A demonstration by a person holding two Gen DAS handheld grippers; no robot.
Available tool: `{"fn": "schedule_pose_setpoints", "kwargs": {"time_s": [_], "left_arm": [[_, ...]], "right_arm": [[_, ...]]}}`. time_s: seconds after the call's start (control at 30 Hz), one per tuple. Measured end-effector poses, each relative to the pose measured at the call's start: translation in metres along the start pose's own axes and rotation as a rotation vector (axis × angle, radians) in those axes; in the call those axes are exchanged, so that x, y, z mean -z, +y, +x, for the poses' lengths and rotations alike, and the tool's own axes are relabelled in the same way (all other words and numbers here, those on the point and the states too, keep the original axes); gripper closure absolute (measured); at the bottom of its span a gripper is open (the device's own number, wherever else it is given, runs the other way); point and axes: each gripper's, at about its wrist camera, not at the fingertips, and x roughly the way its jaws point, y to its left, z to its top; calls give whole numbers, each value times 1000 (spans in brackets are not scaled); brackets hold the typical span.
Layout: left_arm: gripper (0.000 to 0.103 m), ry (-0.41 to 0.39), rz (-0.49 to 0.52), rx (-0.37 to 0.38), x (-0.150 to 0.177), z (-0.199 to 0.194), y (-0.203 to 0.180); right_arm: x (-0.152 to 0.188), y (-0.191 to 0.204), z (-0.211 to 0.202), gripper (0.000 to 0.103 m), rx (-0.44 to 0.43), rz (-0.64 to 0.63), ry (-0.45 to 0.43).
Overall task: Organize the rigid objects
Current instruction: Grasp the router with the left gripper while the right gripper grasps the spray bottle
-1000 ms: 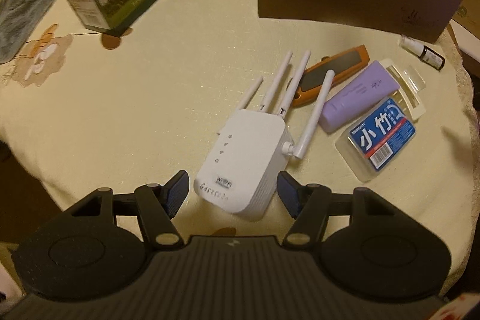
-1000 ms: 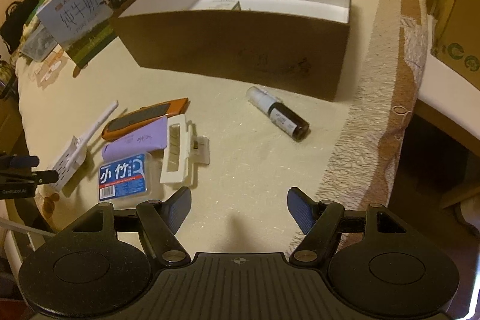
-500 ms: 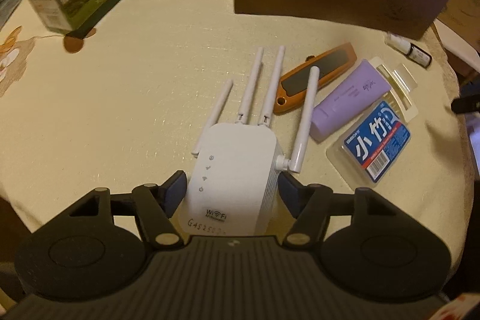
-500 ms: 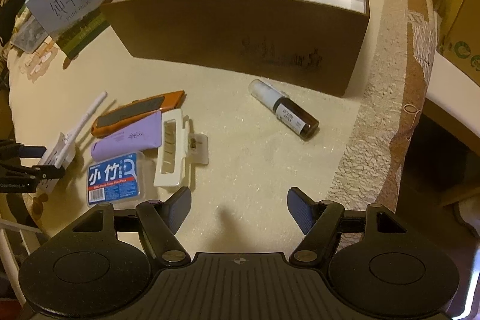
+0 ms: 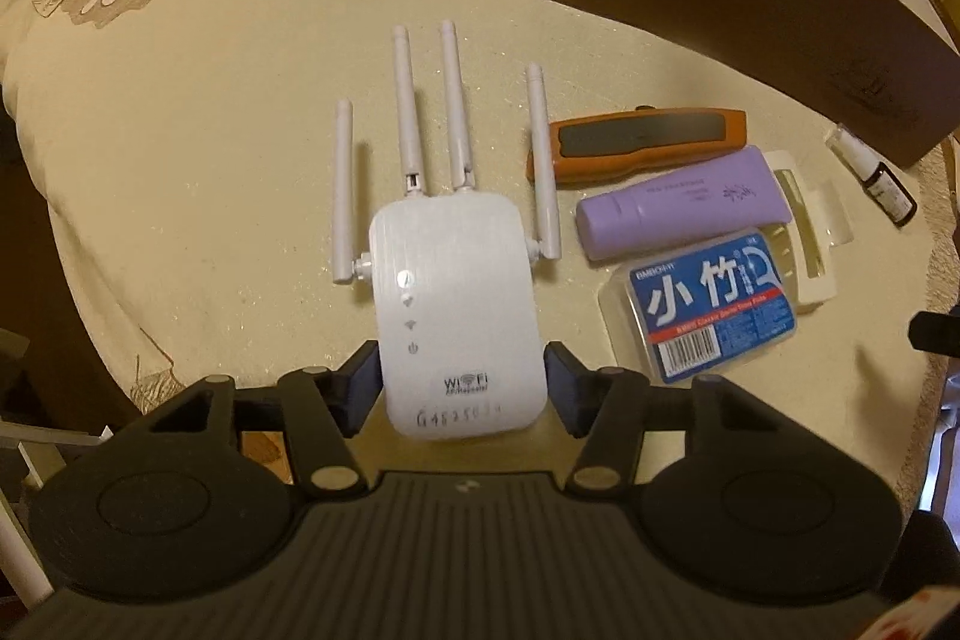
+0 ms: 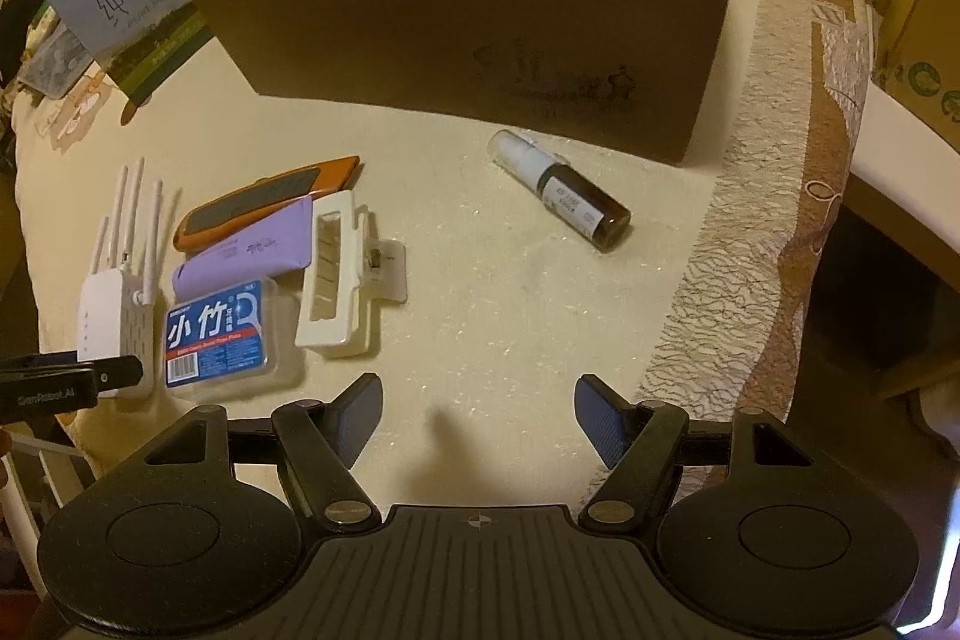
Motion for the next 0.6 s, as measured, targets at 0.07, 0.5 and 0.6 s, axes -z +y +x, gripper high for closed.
{"fn": "schedule_pose_setpoints", "kwargs": {"time_s": [0.07, 0.5, 0.6], "left_arm": [[50, 5, 5, -8, -5, 1, 0], [51, -52, -4, -92, -16, 8, -5], [51, -61, -31, -101, -19, 7, -2]], "right_arm": [[-2, -5, 0, 35, 4, 2, -6], [-28, -30, 10, 35, 39, -136, -113], [-36, -34, 17, 35, 40, -188, -141]]}}
